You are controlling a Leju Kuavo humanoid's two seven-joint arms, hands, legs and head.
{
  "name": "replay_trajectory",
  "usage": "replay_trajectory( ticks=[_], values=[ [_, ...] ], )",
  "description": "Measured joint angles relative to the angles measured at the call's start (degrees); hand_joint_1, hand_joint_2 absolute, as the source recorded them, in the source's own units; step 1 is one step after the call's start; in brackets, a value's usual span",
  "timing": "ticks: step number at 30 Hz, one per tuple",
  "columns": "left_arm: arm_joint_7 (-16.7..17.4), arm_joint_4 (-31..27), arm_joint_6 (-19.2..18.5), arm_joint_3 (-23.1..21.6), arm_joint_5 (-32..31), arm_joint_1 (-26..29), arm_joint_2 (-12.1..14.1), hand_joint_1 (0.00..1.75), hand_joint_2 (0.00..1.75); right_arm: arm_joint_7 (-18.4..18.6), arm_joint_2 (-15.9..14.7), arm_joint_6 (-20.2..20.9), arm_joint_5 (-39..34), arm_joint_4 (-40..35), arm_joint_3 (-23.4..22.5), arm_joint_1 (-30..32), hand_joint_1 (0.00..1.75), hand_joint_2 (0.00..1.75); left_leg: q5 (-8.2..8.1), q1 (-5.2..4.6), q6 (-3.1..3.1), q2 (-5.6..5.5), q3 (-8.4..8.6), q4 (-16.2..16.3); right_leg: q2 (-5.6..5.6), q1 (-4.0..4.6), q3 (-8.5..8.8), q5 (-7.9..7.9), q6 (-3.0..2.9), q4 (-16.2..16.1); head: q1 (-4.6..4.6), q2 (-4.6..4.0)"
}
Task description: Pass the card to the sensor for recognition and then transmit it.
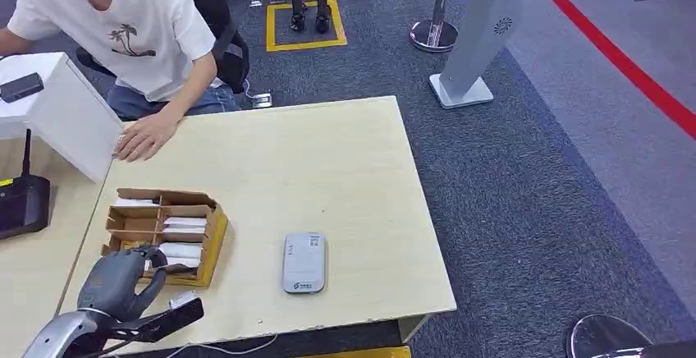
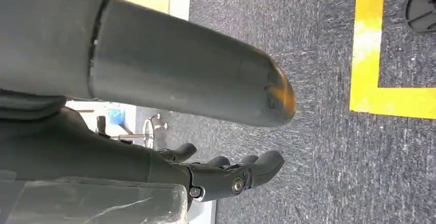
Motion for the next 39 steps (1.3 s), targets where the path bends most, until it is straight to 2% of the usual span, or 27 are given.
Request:
replay_trajectory(
  ticks=[5,10,15,29,34,39],
  values=[
    [-0.2,-0.7,0.7,0.0,0.0,0.3,0.0,1.75,1.75,-0.1,0.0,0.0,0.0,0.0,0.0,0.0,0.00,1.75,0.00,0.00,0.00,0.00,0.00,0.0,0.00,0.00,0.00,0.00,0.00,0.0,0.00,0.00],
    [-0.5,-1.3,4.0,0.4,-2.1,0.3,-0.9,1.75,1.75,-0.1,0.0,0.0,-0.1,0.0,0.0,0.0,0.00,1.75,0.00,0.00,0.00,-0.01,0.00,0.0,0.00,0.00,0.00,0.00,0.00,0.0,0.00,0.00],
    [-0.5,-2.0,5.5,1.5,-2.8,-0.3,-1.9,1.75,1.75,-0.2,0.0,0.0,-0.1,0.0,0.0,0.1,0.00,1.75,0.00,0.00,0.00,-0.01,0.00,0.0,0.00,0.00,0.00,0.00,0.00,0.0,0.00,0.00],
    [-0.5,-2.4,6.6,3.3,-3.5,-1.5,-3.4,1.75,1.75,-0.3,0.0,0.2,0.0,0.0,0.0,0.2,0.00,1.75,0.00,0.00,0.00,-0.01,0.00,0.0,0.00,0.00,-0.01,0.00,0.00,0.0,0.00,0.00],
    [-0.6,-2.4,7.3,5.1,-3.4,-3.1,-4.3,1.75,1.75,-0.3,0.0,0.8,0.5,0.0,0.0,0.2,0.00,1.75,0.00,0.00,0.00,-0.01,0.00,0.0,0.00,0.00,-0.01,0.00,0.00,0.0,0.00,0.00],
    [-0.3,-1.2,7.6,9.2,-2.4,-5.4,-5.0,1.75,1.75,-0.3,0.0,1.0,1.5,0.0,0.0,0.2,0.00,1.75,0.01,0.01,0.00,0.00,0.00,0.0,0.00,0.00,-0.01,0.00,0.00,0.0,0.00,0.00]
  ],
)
